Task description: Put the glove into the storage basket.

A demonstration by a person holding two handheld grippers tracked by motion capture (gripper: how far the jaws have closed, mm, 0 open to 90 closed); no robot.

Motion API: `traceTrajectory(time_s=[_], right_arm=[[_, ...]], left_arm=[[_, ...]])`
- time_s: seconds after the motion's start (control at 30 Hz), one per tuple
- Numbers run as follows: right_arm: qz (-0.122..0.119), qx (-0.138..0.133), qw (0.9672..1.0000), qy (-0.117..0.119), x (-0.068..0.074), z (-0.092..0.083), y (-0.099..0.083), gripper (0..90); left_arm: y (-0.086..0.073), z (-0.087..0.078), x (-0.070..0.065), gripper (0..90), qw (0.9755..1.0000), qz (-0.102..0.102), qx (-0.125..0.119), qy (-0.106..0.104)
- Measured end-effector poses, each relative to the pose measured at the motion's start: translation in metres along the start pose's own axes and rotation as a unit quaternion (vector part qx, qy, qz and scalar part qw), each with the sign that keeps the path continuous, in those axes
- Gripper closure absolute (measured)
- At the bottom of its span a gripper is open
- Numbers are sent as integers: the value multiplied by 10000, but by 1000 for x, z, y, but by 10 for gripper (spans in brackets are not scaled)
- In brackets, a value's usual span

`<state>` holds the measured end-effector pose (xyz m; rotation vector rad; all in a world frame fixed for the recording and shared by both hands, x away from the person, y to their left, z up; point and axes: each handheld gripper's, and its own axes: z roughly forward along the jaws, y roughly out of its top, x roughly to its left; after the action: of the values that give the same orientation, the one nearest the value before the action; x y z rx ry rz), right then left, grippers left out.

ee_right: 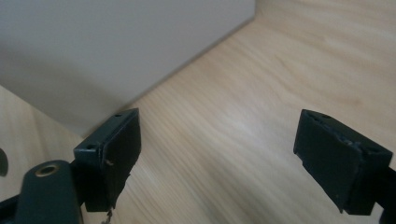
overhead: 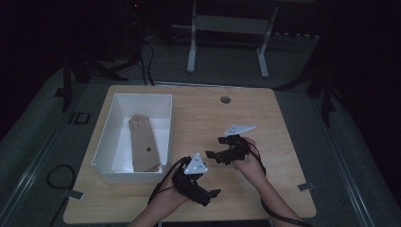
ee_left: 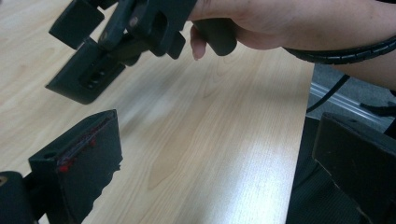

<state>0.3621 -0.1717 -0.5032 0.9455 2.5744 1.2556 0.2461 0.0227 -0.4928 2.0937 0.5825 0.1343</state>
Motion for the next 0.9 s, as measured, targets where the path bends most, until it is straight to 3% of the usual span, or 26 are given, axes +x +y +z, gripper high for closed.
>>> traceTrajectory(time_s=[0.2, 0.37, 0.57, 0.9], right_arm=[[79, 44, 10000, -12, -5, 4, -18, 151], [-47, 124, 9999, -90, -6, 8, -31, 150], [-83, 181, 9997, -111, -8, 10, -41, 146], [-23, 308, 9994, -123, -14, 12, -57, 140]], left_arm=[[-11, 17, 3, 17, 9999, 44, 101, -49], [-22, 27, 8, 17, 9999, 22, 136, -23], [-34, 35, 13, 17, 9998, -85, 167, -51], [-47, 45, 15, 17, 9996, -95, 211, -143]])
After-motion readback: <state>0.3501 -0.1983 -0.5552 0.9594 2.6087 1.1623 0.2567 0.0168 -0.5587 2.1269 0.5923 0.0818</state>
